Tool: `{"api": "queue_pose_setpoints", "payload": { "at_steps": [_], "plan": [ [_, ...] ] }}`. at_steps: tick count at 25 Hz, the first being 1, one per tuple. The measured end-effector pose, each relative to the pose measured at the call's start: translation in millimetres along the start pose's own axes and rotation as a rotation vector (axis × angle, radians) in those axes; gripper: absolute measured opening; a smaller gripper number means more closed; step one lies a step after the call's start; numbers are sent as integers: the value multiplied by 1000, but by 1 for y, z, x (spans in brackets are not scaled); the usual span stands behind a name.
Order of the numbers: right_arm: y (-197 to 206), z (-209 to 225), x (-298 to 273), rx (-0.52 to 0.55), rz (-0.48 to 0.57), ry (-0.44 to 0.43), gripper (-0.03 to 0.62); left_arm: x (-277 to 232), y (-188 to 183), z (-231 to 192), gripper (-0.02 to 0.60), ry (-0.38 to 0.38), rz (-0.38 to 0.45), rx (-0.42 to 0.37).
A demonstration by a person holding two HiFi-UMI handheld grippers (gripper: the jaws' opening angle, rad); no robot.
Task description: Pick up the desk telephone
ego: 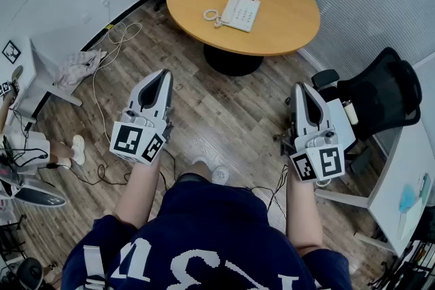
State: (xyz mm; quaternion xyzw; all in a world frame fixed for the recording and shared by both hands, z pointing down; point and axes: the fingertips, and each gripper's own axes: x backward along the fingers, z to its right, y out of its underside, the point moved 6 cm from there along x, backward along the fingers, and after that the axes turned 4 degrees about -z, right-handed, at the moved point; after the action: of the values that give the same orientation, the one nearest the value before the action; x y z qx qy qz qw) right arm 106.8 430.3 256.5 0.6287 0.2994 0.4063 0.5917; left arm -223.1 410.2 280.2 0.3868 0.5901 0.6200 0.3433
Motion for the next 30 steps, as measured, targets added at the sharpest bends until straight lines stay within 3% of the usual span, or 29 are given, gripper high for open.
{"api": "queue_pose_setpoints", "payload": {
  "at_steps": [19, 30],
  "plan": [
    [5, 15, -24, -65, -21, -29, 26, -32, 9, 1, 15, 27, -37, 21],
    [20, 63, -104, -56, -50, -13, 26, -124, 24, -49, 15, 37, -25, 56]
  ]
}}
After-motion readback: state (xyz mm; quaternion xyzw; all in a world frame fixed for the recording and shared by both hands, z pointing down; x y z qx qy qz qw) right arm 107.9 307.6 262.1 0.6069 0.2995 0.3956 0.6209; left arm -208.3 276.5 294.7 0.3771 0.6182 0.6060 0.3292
